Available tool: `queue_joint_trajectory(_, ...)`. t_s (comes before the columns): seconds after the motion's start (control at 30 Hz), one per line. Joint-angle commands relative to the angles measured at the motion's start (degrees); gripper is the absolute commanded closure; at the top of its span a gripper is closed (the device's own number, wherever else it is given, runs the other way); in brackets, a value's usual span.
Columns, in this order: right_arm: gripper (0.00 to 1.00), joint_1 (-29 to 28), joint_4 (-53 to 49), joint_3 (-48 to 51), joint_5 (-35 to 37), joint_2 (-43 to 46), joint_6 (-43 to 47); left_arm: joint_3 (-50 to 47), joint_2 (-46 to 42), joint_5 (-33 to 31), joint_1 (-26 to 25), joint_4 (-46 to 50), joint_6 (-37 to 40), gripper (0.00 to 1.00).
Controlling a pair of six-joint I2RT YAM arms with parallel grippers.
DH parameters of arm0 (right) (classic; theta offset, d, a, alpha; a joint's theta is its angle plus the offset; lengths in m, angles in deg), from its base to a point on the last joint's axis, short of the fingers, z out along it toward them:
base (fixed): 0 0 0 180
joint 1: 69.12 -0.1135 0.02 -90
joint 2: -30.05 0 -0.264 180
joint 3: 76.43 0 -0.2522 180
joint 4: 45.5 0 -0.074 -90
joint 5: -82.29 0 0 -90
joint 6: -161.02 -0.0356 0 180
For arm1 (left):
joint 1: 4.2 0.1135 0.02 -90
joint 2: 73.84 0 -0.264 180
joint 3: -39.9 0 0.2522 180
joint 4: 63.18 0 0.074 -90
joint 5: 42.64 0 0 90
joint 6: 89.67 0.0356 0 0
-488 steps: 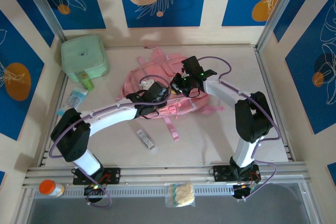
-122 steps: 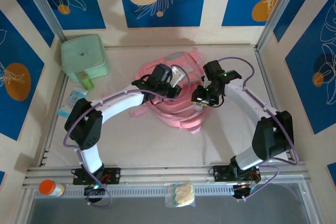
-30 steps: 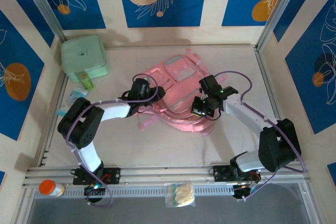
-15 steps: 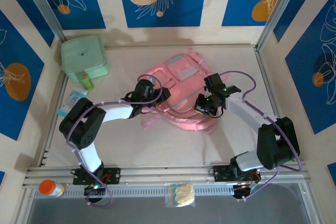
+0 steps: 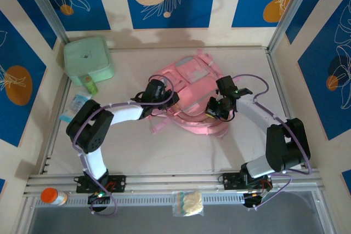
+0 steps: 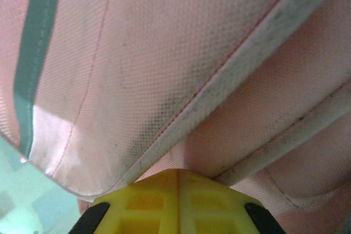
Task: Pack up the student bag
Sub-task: Zip the student bag at the top-center of the table.
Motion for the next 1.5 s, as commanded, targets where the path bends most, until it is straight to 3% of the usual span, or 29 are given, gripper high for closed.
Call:
queue_joint_trajectory(0.0,0.93,0.8,0.4,-2.5,-0.7,-1.6,1.8,1.5,-0.9,-0.6,-0.8,-1.8,0.7,0.97)
queue_joint_trajectory(0.47,0.88,1.2,-3.6,-15.5,5.4,-8.2,8.6,-6.1,-7.6,-4.3,-3.9,-3.8,-2.3,1.00)
queue_joint_trajectory(0.57,0.83,1.0,-6.1,-16.4,7.5,-6.3,8.7,-5.2,-6.9,-3.7,-3.9,-4.4,-2.1,1.00)
queue_joint_trajectory(0.67,0.69,-0.3,-8.9,-15.0,9.2,-2.2,8.2,-3.0,-6.0,-2.5,-4.0,-3.8,-1.8,1.00)
queue_joint_trajectory(0.83,0.59,-6.9,-13.8,-11.6,12.3,3.9,3.3,-2.8,-6.7,-2.9,-5.9,-4.6,-3.1,1.00)
queue_joint_trajectory(1.17,0.59,-23.5,-6.8,-4.9,20.2,5.6,-15.0,-2.9,-6.8,-5.0,-9.1,-6.0,-5.6,1.00)
queue_joint_trajectory(1.47,0.67,-26.4,1.0,-6.0,22.7,-3.2,-19.7,-2.4,-7.3,-5.8,-9.2,-4.5,-4.6,1.00)
